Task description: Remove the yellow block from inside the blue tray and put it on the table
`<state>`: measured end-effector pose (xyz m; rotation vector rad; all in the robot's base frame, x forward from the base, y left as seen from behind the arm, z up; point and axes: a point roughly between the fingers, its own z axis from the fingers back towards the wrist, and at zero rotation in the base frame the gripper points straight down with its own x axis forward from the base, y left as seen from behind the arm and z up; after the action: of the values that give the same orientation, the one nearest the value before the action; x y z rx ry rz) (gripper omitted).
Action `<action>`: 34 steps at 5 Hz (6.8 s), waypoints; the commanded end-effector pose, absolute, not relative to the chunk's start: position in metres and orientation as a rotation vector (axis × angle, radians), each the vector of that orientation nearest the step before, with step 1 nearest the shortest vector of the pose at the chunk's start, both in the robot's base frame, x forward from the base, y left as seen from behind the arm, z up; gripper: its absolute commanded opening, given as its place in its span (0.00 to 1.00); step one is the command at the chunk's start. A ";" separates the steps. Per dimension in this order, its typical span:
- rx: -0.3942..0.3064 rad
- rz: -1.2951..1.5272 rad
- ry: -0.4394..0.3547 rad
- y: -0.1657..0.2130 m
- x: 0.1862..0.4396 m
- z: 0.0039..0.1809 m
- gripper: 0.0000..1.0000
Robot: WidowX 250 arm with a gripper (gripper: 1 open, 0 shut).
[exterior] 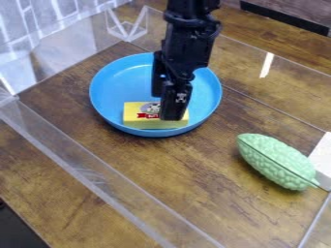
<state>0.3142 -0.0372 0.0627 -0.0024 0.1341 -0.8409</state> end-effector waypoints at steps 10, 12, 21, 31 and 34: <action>0.034 -0.560 0.106 -0.042 0.325 0.038 0.00; 0.039 -0.588 0.103 -0.017 0.321 0.037 0.00; 0.074 -0.526 -0.015 0.009 0.313 0.107 1.00; 0.118 -0.715 -0.035 0.001 0.337 0.063 0.00; 0.146 -0.667 -0.063 0.031 0.315 0.086 0.00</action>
<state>0.3102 0.0257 0.0615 0.1157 0.0154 -0.6854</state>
